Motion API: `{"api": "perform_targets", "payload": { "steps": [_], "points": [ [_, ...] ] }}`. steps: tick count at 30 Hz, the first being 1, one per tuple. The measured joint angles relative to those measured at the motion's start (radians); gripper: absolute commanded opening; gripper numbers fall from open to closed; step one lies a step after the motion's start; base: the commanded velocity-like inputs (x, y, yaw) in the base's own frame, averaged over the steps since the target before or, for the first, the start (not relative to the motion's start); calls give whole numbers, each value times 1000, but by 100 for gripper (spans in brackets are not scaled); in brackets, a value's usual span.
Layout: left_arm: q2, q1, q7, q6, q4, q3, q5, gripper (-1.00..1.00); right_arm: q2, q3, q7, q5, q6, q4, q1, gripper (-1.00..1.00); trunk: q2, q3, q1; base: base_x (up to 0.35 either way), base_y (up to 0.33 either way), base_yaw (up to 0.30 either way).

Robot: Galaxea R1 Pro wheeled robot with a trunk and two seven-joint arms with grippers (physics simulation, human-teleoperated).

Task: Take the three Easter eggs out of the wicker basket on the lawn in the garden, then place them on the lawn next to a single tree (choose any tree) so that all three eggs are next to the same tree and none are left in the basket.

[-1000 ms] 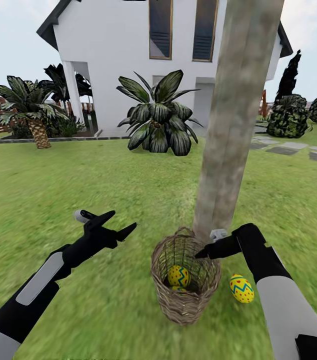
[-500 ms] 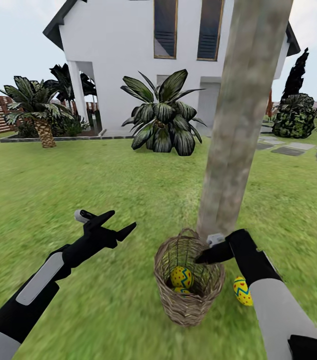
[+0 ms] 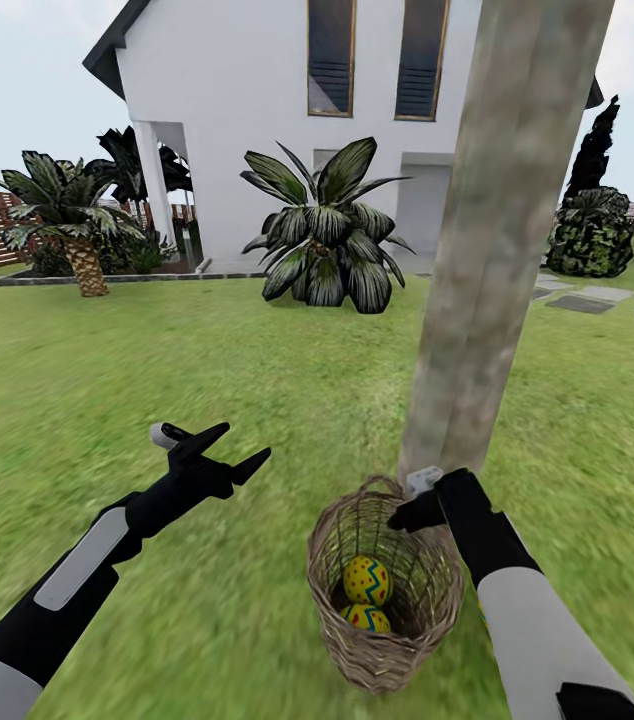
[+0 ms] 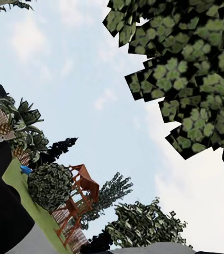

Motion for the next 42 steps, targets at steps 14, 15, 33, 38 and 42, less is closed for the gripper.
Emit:
{"api": "perform_targets", "payload": {
  "steps": [14,15,33,38,42],
  "points": [
    [-8,0,1,0,1,0,-1,100,1,149,-61,-7,-14,116,-1,100,-35,-16,19,2,0,0],
    [-9,0,1,0,1,0,-1,100,1,151,-60,-8,-14,116,-1,100,-42,-19,23,0,0,0],
    [-9,0,3,1,0,0,-1,100,-5,177,-53,-4,-64,113,-1,100,-168,-75,92,0,0,0],
    [-10,0,4,1,0,0,-2,100,-9,202,-52,-2,-100,115,-1,100,-181,-93,100,0,0,0],
    [-9,0,4,1,0,0,-1,100,-11,258,-52,-1,-116,116,-1,100,-182,-109,102,0,0,0]
  ]
}}
